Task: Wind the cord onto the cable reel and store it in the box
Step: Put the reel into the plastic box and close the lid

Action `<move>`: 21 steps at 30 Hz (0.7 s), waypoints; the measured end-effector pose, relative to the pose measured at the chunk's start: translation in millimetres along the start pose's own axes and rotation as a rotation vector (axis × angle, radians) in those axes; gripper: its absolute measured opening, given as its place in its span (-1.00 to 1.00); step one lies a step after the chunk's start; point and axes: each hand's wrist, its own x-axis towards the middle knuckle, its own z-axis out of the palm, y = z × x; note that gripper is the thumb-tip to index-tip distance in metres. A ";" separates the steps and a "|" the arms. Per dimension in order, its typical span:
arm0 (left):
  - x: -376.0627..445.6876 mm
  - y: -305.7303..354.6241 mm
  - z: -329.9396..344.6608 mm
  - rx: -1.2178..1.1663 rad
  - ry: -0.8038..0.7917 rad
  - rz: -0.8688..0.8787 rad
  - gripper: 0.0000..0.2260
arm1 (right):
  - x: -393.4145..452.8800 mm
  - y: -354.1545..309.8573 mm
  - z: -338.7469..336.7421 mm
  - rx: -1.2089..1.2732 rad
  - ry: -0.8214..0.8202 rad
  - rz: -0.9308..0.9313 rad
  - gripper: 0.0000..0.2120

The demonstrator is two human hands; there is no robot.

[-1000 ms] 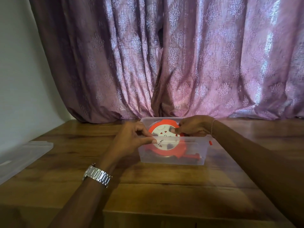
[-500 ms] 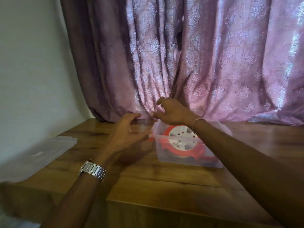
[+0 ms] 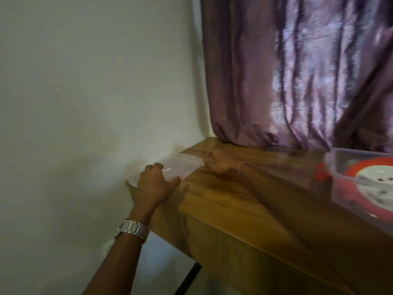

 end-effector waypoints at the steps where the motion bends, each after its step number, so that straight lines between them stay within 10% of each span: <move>1: 1.5 -12.1 -1.9 0.035 0.035 -0.043 -0.35 | 11.5 -7.4 14.0 0.037 -0.030 0.003 -0.63; 16: 12.6 -58.6 8.0 -0.058 0.117 -0.226 -0.55 | 78.7 -24.4 60.2 0.266 0.017 0.063 -0.53; 21: 15.1 -46.3 5.1 -0.259 0.214 -0.165 -0.31 | 69.9 -21.7 30.3 0.388 0.151 0.146 -0.59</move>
